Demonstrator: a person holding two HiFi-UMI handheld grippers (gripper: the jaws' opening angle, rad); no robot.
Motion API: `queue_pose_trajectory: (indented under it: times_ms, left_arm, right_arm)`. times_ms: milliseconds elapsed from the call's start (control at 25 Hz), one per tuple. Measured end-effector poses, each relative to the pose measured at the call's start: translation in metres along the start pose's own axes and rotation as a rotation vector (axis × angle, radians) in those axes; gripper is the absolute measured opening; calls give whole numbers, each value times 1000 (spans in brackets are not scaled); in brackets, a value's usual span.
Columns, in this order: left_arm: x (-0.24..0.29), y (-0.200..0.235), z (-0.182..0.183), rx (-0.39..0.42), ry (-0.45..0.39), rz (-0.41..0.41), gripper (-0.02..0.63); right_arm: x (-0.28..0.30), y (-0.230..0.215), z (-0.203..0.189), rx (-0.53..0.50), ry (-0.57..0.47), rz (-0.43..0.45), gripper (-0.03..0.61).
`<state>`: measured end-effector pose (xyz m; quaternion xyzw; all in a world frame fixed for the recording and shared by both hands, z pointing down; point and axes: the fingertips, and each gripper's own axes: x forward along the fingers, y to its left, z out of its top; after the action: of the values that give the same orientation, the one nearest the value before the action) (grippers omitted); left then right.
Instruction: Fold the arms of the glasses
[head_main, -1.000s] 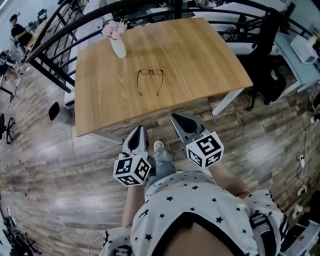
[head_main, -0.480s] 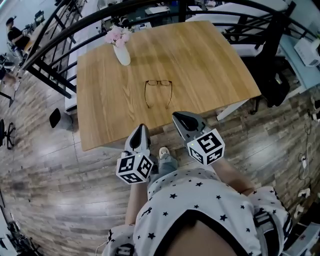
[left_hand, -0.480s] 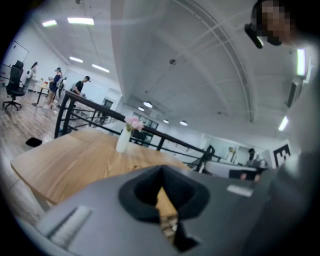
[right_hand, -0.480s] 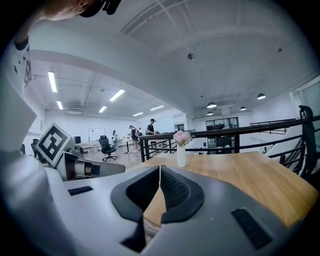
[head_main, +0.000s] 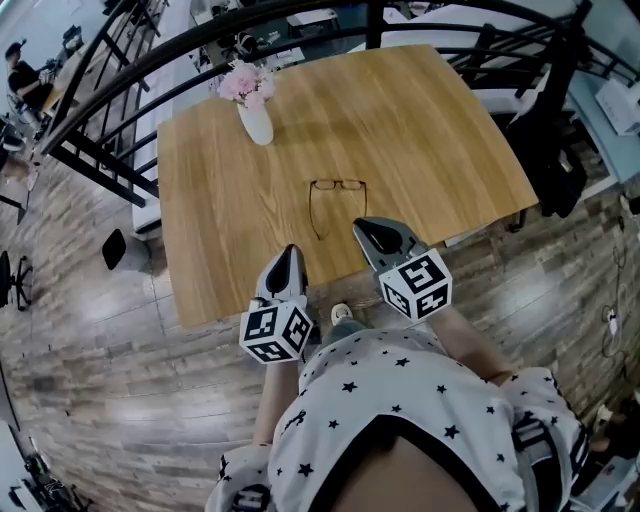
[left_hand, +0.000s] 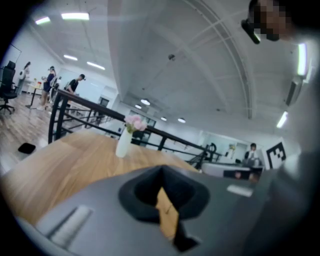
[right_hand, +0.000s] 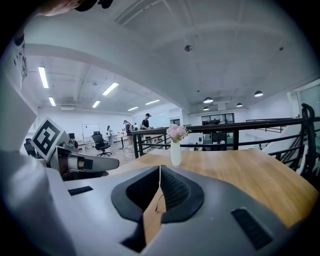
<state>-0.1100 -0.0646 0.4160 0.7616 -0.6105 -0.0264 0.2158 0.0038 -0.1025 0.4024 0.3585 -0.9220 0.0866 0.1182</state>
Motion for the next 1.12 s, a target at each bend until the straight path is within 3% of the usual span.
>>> queue_pose_trajectory:
  times_ms: [640, 1120]
  left_arm:
    - [79, 26, -5, 22, 115, -95, 6]
    - [114, 31, -23, -1, 153, -42, 6]
  right_arm:
    - [75, -58, -21, 56, 94, -72, 18]
    - [106, -108, -44, -134, 225, -49, 18]
